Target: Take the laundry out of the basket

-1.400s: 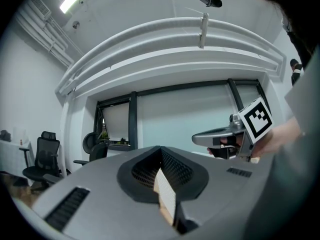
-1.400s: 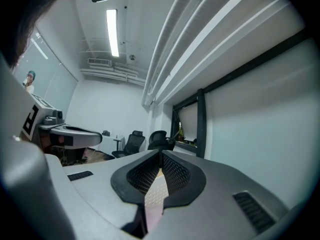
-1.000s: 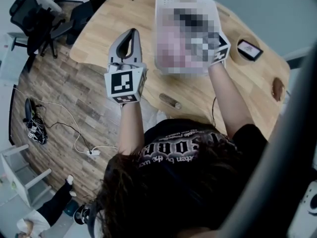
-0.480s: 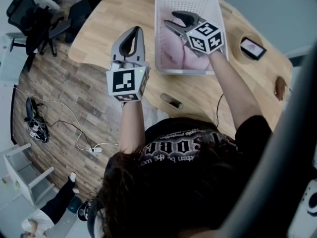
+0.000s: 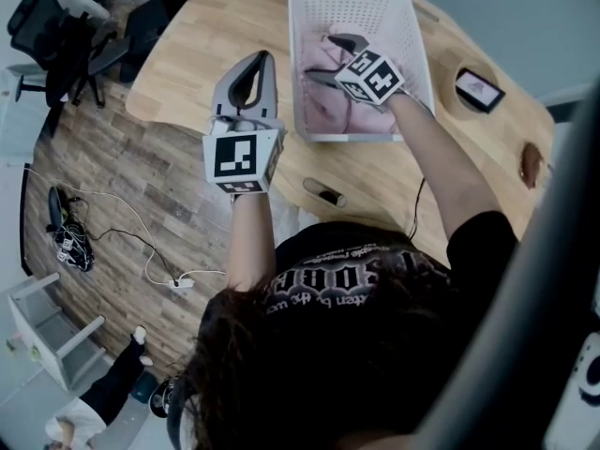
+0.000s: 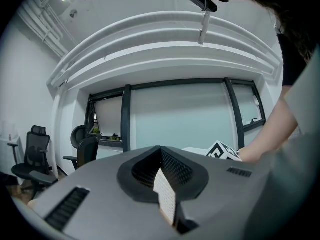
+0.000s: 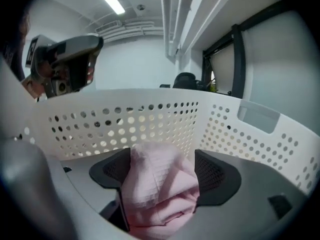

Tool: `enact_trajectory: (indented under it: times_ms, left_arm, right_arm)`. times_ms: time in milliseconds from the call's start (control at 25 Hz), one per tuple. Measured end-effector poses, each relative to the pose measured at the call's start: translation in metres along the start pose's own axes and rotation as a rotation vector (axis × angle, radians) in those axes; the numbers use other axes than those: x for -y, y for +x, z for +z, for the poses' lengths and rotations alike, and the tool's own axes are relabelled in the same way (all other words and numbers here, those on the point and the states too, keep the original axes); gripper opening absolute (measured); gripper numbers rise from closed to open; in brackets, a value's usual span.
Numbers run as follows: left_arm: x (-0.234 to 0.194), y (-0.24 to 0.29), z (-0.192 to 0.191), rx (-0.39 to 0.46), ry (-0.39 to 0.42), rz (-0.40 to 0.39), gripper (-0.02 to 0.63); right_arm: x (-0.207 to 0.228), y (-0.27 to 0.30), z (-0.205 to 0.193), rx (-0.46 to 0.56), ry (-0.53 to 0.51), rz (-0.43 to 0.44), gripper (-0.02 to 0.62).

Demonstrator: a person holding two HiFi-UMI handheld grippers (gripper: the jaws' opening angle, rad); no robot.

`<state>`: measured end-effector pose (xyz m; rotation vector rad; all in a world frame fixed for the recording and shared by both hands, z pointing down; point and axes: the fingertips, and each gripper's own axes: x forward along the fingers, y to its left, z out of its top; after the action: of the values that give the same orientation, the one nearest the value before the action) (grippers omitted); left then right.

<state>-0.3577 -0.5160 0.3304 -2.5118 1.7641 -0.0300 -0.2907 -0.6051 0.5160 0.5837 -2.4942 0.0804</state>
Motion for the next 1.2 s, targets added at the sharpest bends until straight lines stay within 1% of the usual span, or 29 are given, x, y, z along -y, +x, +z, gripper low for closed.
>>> enact_trajectory:
  times_ms: [120, 320, 480, 640, 760, 800, 840, 920, 1120, 1200]
  left_arm:
    - [0.001, 0.002, -0.001, 0.000, -0.004, -0.004, 0.002]
    - [0.001, 0.002, -0.001, 0.000, 0.000, -0.009, 0.002]
    - [0.003, 0.001, 0.000, 0.000, 0.011, -0.017, 0.002]
    - [0.004, 0.000, 0.001, -0.001, 0.015, -0.020, 0.002]
    - [0.004, 0.001, 0.000, -0.004, 0.020, -0.025, 0.002]
    - [0.004, 0.001, 0.000, -0.004, 0.022, -0.027, 0.002]
    - [0.004, 0.001, 0.001, -0.005, 0.024, -0.027, 0.002]
    - [0.004, -0.001, 0.001, -0.005, 0.025, -0.027, 0.002]
    - [0.000, -0.004, 0.002, -0.004, 0.025, -0.013, 0.002]
    - [-0.002, -0.006, 0.003, -0.005, 0.025, -0.008, 0.002]
  right_arm:
    - [-0.012, 0.006, -0.015, -0.082, -0.096, 0.028, 0.397]
    - [-0.019, 0.010, -0.034, -0.170, -0.153, 0.052, 0.399]
    - [-0.018, 0.012, -0.044, -0.221, -0.180, 0.046, 0.399]
    - [-0.018, 0.014, -0.059, -0.301, -0.253, 0.031, 0.397]
    - [-0.016, 0.016, -0.064, -0.340, -0.296, 0.017, 0.393]
    - [-0.015, 0.016, -0.063, -0.352, -0.321, 0.013, 0.376]
    - [-0.014, 0.014, -0.062, -0.364, -0.354, 0.008, 0.345]
    - [-0.011, 0.011, -0.061, -0.383, -0.405, -0.004, 0.259]
    - [-0.008, 0.008, -0.060, -0.393, -0.428, -0.009, 0.199]
    - [-0.009, 0.006, -0.059, -0.393, -0.434, -0.006, 0.186]
